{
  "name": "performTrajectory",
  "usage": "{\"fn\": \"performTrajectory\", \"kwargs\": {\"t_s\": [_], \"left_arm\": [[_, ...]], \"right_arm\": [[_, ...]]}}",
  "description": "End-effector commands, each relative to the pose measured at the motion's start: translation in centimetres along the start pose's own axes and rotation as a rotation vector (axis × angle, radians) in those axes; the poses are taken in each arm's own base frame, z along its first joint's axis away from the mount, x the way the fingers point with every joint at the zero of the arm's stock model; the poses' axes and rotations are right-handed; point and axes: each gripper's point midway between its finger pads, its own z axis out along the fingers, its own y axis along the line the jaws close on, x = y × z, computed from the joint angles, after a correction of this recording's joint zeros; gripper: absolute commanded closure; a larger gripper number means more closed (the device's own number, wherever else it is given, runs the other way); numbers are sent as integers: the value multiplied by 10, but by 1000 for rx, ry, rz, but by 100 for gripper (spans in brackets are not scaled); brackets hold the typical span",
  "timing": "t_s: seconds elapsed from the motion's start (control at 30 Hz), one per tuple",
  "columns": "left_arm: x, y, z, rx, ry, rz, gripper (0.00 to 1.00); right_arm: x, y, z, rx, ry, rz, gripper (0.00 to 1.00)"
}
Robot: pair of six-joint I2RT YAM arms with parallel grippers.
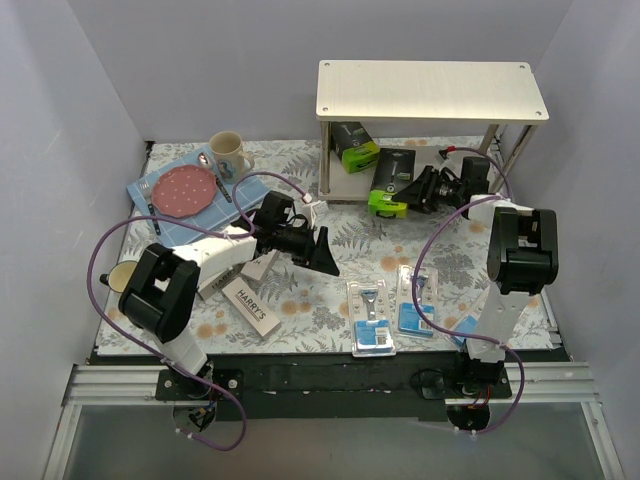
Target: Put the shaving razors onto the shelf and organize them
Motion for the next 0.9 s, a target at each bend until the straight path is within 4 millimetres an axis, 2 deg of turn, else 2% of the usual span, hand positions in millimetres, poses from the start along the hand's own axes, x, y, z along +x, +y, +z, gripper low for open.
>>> {"fn": "performTrajectory", "kwargs": {"t_s": [0.0,0.17,0.3,0.33,0.37,0.43,0.5,0.53,0.57,0.63,0.67,0.7,0.77,0.8,0.83,0.87], "left_arm": [[-7,0,0,4,-11,20,45],[-6,1,3,17,-2,2,45],[-7,1,2,15,-8,4,45],[-6,1,2,14,-6,6,45],[-5,2,2,10,-4,2,45],[-3,3,1,1,-2,5,45],[-1,5,1,-7,2,6,45],[0,5,1,-10,5,11,45],[1,8,1,-14,9,6,45],[2,8,1,-17,11,12,45],[1,9,1,-21,8,14,45],[0,10,1,-24,6,17,45],[-4,11,2,-35,-1,27,45],[-6,12,2,-37,-7,32,45],[-9,11,2,-38,-14,39,45],[-11,10,2,-36,-16,43,45]], "right_arm": [[-24,42,-21,-88,-68,-143,66],[-50,29,-37,-49,-129,-163,65],[-71,17,-42,-26,-149,-192,65],[-72,10,-39,-21,-143,-189,65],[-81,12,-39,-24,-153,-209,64],[-86,3,-32,-29,-152,-206,64],[-92,3,-26,-40,-154,-207,61],[-93,-2,-21,-40,-152,-208,57],[-94,-3,-17,-43,-149,-206,48],[-97,-9,-15,-25,-158,-193,36],[-98,-9,-16,-15,-165,-189,15],[-96,-13,-17,4,-170,-183,5],[-97,-7,-28,17,-191,-198,2],[-92,-15,-32,56,-201,-187,2],[-94,-3,-44,74,-228,-213,2],[-93,-2,-53,97,-245,-218,2]]}}
